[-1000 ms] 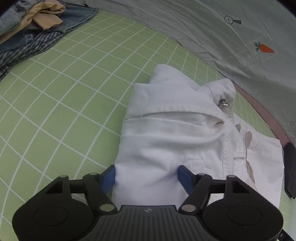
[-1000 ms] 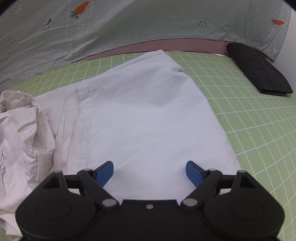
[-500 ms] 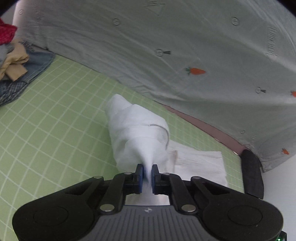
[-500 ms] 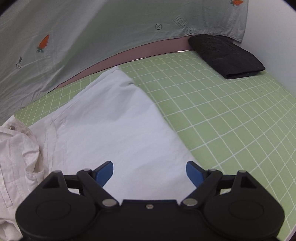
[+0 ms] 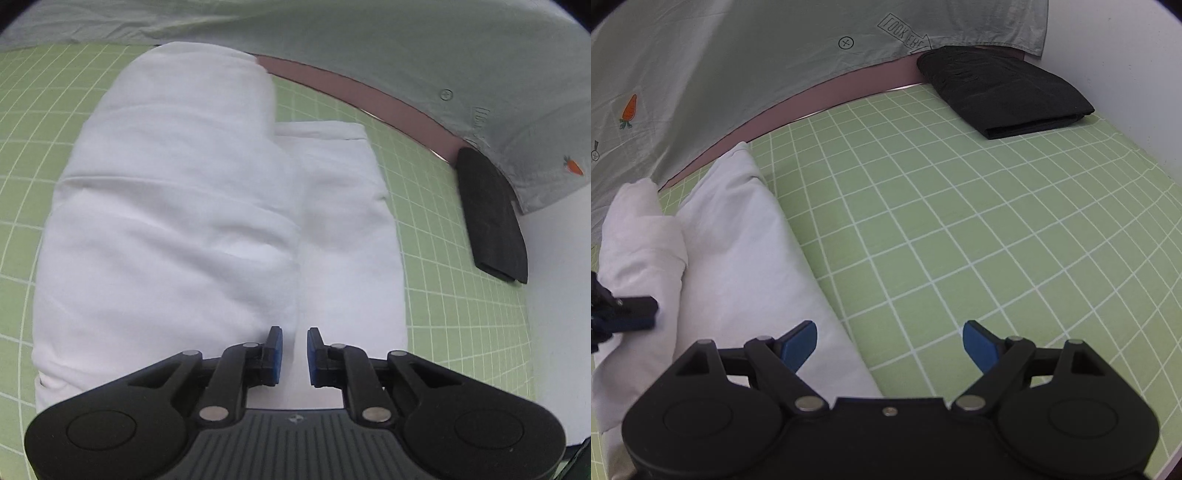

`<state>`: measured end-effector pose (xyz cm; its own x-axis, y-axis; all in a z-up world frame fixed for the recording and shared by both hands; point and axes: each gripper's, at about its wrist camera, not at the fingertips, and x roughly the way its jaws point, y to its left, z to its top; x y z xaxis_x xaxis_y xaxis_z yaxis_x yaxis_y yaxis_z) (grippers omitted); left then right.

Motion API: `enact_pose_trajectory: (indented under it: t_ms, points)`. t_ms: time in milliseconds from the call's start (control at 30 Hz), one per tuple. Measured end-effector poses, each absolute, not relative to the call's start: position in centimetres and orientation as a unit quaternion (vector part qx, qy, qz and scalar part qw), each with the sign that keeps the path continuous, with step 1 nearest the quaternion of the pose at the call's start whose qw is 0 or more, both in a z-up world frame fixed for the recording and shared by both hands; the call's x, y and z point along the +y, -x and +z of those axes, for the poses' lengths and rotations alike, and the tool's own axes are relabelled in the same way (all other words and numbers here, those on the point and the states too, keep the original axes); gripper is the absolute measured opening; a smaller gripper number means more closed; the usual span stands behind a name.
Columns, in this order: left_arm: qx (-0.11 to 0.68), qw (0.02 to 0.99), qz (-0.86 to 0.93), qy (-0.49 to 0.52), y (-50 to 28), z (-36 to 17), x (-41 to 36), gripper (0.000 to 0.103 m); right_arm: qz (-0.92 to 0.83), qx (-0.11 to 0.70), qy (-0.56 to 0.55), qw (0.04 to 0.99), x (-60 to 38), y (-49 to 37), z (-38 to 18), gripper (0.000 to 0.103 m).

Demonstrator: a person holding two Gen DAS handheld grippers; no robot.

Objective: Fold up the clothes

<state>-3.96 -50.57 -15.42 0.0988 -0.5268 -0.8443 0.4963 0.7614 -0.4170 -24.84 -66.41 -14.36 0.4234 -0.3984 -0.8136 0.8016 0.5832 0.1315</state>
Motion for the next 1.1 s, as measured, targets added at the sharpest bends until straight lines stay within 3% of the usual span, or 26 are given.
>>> enact_pose_trajectory:
  t_ms: [67, 267, 400, 600, 667, 700, 800, 967, 1100]
  points:
    - [0.562, 0.745, -0.360, -0.006, 4.1, -14.0, -50.6, 0.040, -0.363, 0.379, -0.263, 0.810, -66.5, 24.8, -14.1, 0.087]
    - [0.507, 0.801, -0.319, -0.003, 1.8, -9.8, -45.0, 0.072, -0.272, 0.345, -0.318, 0.841, -66.3, 20.7, -13.3, 0.087]
    - [0.488, 0.836, -0.251, -0.015, -0.3, -10.7, -39.6, 0.073, -0.153, 0.330, -0.345, 0.865, -64.8, 15.0, -14.4, 0.085]
    - [0.534, 0.801, -0.268, 0.039, -1.9, -13.5, -35.3, 0.073, -0.089, 0.353, -0.398, 0.842, -63.1, 8.8, -17.9, 0.084]
    - [0.545, 0.795, -0.262, 0.047, -2.2, -14.4, -35.1, 0.073, -0.072, 0.334, -0.432, 0.835, -62.9, 8.8, -18.5, 0.060]
    - [0.552, 0.791, -0.259, 0.049, -2.4, -14.9, -35.2, 0.073, -0.066, 0.322, -0.454, 0.828, -63.0, 9.1, -18.8, 0.043]
    - [0.557, 0.777, -0.287, 0.056, -2.4, -15.1, -35.3, 0.072, -0.050, 0.294, -0.503, 0.811, -63.7, 10.4, -19.1, 0.024]
    - [0.537, 0.766, -0.339, 0.099, -2.9, -14.1, -36.2, 0.073, -0.022, 0.219, -0.546, 0.808, -65.3, 13.6, -14.9, 0.016]
    - [0.528, 0.767, -0.354, 0.089, -2.9, -14.2, -38.5, 0.080, -0.099, 0.261, -0.485, 0.829, -68.1, 15.4, -14.5, 0.018]
